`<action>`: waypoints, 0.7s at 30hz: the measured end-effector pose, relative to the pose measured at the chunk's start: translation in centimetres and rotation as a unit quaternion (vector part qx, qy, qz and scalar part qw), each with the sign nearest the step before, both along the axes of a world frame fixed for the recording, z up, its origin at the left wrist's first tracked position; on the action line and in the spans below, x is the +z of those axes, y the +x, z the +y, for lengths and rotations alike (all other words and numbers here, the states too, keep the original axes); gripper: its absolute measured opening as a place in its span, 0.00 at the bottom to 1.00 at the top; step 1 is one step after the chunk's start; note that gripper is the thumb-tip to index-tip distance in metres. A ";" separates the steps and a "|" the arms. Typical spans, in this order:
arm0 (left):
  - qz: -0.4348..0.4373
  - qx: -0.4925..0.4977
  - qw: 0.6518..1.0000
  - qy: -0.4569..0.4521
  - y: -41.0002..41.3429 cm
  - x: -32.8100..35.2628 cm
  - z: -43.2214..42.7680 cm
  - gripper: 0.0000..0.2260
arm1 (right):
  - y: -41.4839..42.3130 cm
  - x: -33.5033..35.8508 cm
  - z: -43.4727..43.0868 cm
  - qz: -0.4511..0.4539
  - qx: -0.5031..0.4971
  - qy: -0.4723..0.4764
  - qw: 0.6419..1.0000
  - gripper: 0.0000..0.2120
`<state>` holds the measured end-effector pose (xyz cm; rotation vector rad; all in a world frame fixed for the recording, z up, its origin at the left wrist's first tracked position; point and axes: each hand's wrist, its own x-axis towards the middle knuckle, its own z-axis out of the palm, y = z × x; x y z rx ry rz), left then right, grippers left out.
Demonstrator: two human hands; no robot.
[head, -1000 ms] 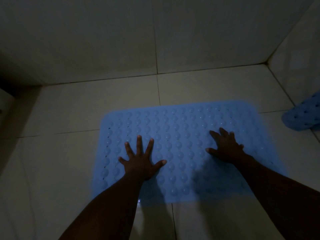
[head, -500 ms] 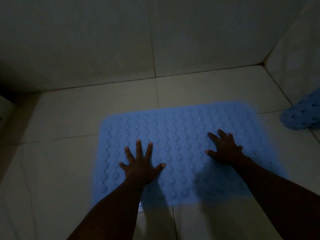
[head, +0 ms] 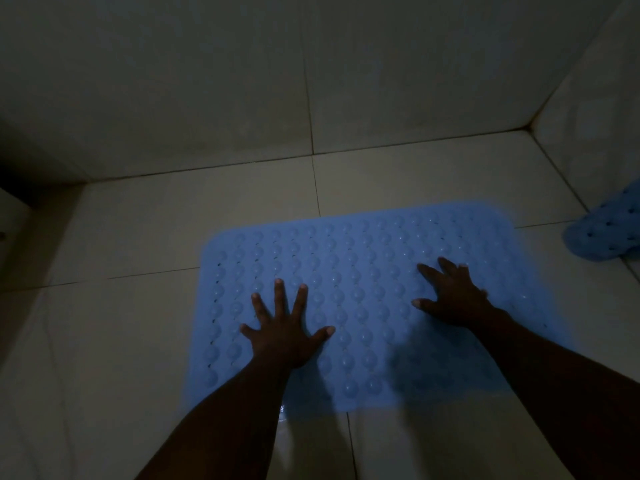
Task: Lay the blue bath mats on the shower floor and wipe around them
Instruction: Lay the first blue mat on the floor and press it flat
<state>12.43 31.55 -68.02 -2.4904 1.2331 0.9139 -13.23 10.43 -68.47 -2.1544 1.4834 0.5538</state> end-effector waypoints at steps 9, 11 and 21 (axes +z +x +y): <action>-0.042 -0.073 0.987 -0.138 -1.7 -0.6 -3.1 0.44 | -0.1 -0.7 0.5 -0.036 0.012 -0.176 0.984 0.38; -0.036 -0.090 0.983 -0.159 -2.3 -0.2 -5.7 0.43 | -0.5 -0.7 -0.6 -0.042 0.004 -0.183 0.982 0.37; -0.016 -0.169 0.956 -0.237 -6.1 -0.6 -16.7 0.38 | -2.3 -1.9 -8.5 -0.087 0.003 -0.265 0.960 0.38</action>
